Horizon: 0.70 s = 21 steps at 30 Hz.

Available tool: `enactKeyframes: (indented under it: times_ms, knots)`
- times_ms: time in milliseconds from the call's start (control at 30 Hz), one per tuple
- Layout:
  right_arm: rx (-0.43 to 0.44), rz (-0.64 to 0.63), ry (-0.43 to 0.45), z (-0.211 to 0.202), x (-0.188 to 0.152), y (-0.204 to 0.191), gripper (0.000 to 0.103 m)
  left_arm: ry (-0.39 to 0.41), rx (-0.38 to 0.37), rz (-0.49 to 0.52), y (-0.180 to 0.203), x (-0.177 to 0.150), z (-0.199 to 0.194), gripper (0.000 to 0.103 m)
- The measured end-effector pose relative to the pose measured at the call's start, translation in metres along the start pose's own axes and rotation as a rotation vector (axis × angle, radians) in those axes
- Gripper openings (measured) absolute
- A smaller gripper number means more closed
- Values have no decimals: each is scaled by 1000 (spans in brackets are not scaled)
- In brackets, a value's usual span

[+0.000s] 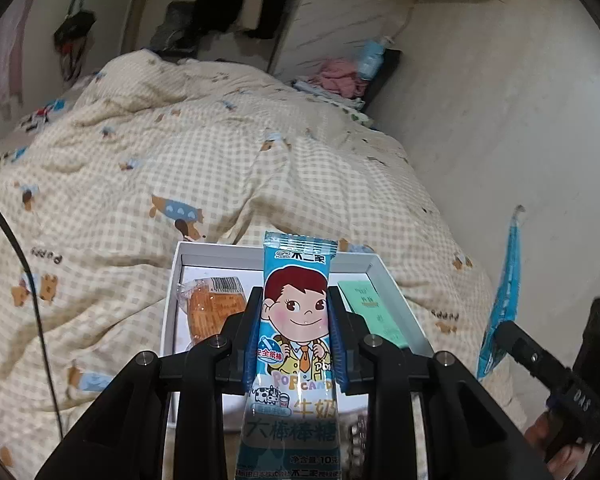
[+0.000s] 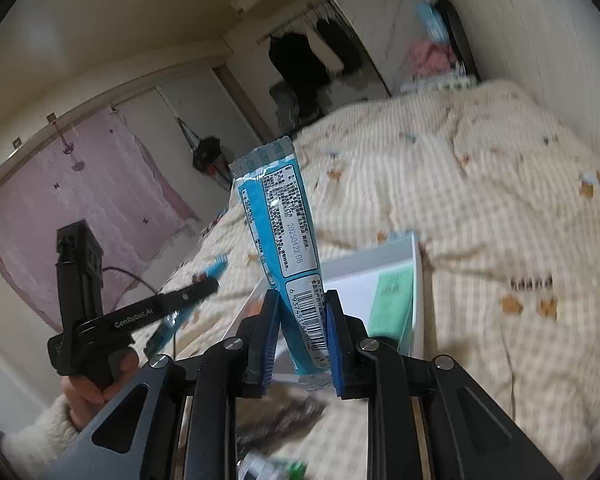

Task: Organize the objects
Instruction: 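Carry both stick packs with both grippers over the white box, then lower both packs into the white box and open both grippers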

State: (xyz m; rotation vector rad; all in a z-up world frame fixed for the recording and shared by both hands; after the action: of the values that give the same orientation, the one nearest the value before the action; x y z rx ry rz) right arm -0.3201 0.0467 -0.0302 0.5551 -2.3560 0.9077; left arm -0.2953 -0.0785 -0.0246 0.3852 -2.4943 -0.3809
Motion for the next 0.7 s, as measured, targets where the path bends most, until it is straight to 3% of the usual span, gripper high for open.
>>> enactKeyframes:
  times_ms: [267, 400, 500, 700]
  knots:
    - [-31, 51, -64, 35, -6, 17, 23, -16, 64, 2, -13, 17, 41, 32]
    - [-73, 84, -107, 48, -17, 30, 23, -77, 86, 29, -10, 9, 69, 32]
    - [-148, 81, -135, 57, -27, 43, 23, -3, 142, -6, -18, 10, 71, 32]
    - [-156, 117, -134, 65, -34, 57, 23, -49, 151, -12, -24, 1, 93, 32]
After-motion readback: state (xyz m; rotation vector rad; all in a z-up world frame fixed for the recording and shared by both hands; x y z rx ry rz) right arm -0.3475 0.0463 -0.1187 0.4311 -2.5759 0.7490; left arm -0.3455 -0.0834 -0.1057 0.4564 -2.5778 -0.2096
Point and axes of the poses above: each gripper's, at about its wrist camera, not at the fingertips, and z roughly the way its jaws point, y to its right, x to its top, the point moved 10 cm from there along z, roughly the way its jaws point, and after that the axes turned 13 degrees about -y, right-handed, at the moved point
